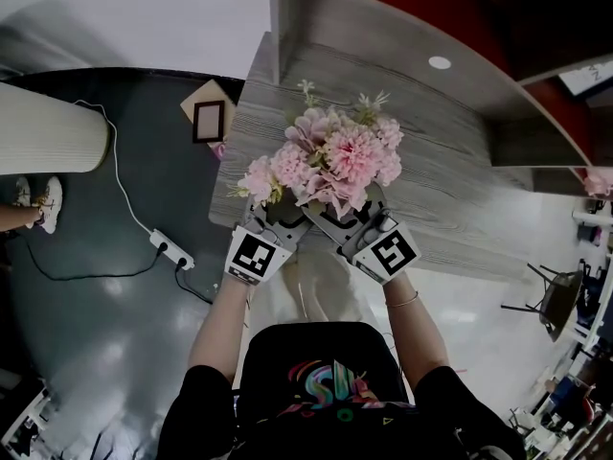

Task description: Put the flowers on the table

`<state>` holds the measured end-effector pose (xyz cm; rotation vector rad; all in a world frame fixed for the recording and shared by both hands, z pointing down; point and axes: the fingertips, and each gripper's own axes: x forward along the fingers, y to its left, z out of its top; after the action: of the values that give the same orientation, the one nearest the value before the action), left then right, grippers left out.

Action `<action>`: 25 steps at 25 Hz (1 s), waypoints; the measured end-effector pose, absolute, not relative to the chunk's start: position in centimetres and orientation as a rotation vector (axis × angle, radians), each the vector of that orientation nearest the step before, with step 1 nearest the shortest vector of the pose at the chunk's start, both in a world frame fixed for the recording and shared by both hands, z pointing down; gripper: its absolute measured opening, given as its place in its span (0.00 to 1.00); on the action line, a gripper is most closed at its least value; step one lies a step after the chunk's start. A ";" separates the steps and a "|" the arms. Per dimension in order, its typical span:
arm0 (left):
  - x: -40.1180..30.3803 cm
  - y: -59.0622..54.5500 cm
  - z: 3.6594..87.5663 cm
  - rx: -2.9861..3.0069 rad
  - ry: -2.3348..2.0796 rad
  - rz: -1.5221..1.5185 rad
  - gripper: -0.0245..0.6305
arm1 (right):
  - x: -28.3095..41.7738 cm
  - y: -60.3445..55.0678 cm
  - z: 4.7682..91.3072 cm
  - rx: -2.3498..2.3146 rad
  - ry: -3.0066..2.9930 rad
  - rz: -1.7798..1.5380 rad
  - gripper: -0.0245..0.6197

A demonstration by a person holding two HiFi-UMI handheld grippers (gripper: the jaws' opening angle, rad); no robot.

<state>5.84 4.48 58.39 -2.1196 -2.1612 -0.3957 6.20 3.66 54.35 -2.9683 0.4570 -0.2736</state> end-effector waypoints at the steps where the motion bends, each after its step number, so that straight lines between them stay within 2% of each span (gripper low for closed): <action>1: 5.8 4.4 58.3 -2.128 -2.165 -0.404 0.56 | 6.1 3.6 54.2 -2.959 0.452 -0.269 0.53; 10: 4.6 2.5 58.5 -2.160 -2.150 -0.431 0.56 | 5.5 3.7 52.6 -2.889 0.376 -0.147 0.56; 25: 3.3 0.7 55.4 -2.237 -2.093 -0.385 0.56 | 2.4 3.7 50.8 -2.908 0.362 -0.183 0.57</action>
<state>3.34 0.68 55.41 -2.2365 -2.0935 -0.3846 2.40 3.67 50.77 -2.9080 0.3623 -0.1830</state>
